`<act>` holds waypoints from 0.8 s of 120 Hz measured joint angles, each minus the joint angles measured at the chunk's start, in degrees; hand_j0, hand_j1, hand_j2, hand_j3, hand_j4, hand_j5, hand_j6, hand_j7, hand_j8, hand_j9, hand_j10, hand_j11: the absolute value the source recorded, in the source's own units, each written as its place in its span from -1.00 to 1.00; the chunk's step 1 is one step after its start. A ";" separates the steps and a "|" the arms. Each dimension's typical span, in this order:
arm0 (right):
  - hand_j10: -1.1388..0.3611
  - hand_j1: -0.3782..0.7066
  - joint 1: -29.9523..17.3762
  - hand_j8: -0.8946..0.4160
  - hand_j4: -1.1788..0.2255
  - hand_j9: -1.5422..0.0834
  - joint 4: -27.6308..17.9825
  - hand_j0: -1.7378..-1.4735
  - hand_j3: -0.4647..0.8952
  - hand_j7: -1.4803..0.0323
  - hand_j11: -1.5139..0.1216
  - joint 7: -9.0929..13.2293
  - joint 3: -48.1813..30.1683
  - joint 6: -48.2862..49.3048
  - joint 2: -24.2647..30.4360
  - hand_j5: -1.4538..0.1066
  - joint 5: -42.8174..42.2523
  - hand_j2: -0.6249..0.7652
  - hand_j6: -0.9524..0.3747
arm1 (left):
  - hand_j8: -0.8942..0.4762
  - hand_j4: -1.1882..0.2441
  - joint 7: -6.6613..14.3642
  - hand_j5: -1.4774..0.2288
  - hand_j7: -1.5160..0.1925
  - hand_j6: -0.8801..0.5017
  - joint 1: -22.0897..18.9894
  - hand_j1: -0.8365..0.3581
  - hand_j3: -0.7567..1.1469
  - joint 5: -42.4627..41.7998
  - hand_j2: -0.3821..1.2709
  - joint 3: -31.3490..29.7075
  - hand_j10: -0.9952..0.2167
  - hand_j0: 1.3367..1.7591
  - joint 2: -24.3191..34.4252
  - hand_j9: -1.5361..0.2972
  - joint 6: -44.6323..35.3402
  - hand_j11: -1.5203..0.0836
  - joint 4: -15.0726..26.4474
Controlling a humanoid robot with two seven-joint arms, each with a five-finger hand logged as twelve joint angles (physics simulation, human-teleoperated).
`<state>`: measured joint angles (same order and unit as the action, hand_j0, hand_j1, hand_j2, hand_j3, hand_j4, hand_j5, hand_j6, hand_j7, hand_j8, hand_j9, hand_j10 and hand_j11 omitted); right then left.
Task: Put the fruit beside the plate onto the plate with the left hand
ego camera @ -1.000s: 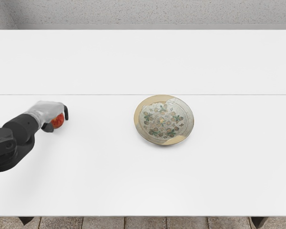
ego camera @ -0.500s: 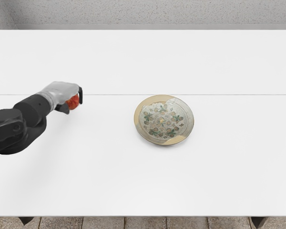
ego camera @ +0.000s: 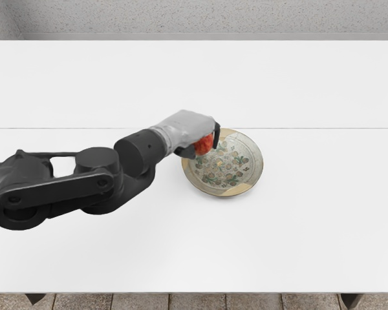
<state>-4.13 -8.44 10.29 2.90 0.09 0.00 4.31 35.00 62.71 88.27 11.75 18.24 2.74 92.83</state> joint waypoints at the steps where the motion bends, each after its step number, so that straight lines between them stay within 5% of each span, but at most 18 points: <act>1: 0.52 -0.95 0.00 0.36 0.68 0.90 0.00 -0.40 -0.32 0.96 0.85 0.00 0.00 0.00 0.00 0.86 0.00 -0.10 0.43 | -0.19 -0.11 0.00 -0.40 -0.36 -0.14 -0.02 -0.27 -0.20 0.02 -0.24 -0.01 -0.44 0.48 -0.10 -0.36 0.02 -0.29 -0.01; 29: 0.52 -0.95 0.00 0.36 0.68 0.90 0.00 -0.40 -0.32 0.96 0.85 0.02 0.00 0.00 0.00 0.86 0.00 -0.10 0.43 | -0.16 -0.08 0.02 -0.39 -0.35 -0.11 -1.25 -0.33 -0.20 2.65 -0.14 -3.51 -0.44 0.47 -4.89 -0.36 -1.49 -0.29 -5.09; 69: 0.52 -0.95 0.00 0.36 0.68 0.90 -0.01 -0.40 -0.32 0.96 0.85 0.01 0.00 0.00 0.00 0.86 0.00 -0.10 0.43 | -0.29 -0.19 0.00 -0.31 -0.27 -0.25 -1.49 -0.19 -0.20 4.06 -0.26 -5.09 -0.53 0.48 -7.58 -0.29 -2.13 -0.21 -9.96; 80: 0.52 -0.95 0.00 0.36 0.68 0.90 0.00 -0.40 -0.32 0.96 0.85 0.00 0.00 0.00 0.00 0.86 0.00 -0.10 0.43 | -0.21 -0.01 0.00 -0.07 -0.03 -0.19 -1.59 0.05 -0.24 3.78 -0.35 -5.05 -0.26 0.50 -8.08 -0.07 -1.51 0.04 -10.27; 88: 0.52 -0.95 0.00 0.36 0.68 0.90 0.00 -0.40 -0.32 0.96 0.85 0.00 0.00 0.00 0.00 0.86 0.00 -0.10 0.43 | -0.10 0.14 0.01 0.12 0.16 -0.10 -1.55 0.24 -0.43 3.65 -0.47 -4.84 -0.05 0.53 -8.29 0.11 -1.28 0.24 -10.22; 90: 0.52 -0.95 0.00 0.36 0.68 0.90 0.00 -0.40 -0.32 0.96 0.85 0.00 0.00 0.00 0.00 0.86 0.00 -0.10 0.43 | -0.08 0.18 0.01 0.16 0.20 -0.07 -1.55 0.29 -0.60 3.63 -0.45 -4.79 0.00 0.54 -8.30 0.14 -1.24 0.29 -10.20; 91: 0.52 -0.95 0.00 0.36 0.68 0.90 0.00 -0.40 -0.32 0.96 0.85 0.00 0.00 0.00 0.00 0.86 0.00 -0.10 0.43 | -0.07 0.19 0.00 0.18 0.22 -0.07 -1.55 0.38 -0.49 3.60 -0.66 -4.77 0.02 0.53 -8.26 0.17 -1.26 0.31 -10.19; 96: 0.52 -0.95 0.00 0.36 0.68 0.90 -0.01 -0.40 -0.32 0.96 0.85 0.00 0.00 0.00 0.00 0.86 0.00 -0.10 0.43 | -0.02 0.26 0.00 0.27 0.31 -0.02 -1.28 0.46 -0.49 3.52 -0.65 -4.64 0.11 0.51 -8.22 0.24 -1.20 0.40 -10.09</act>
<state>-4.13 -8.44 10.29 2.90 0.09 0.00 4.31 35.00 61.43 91.80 7.11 10.02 1.53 82.74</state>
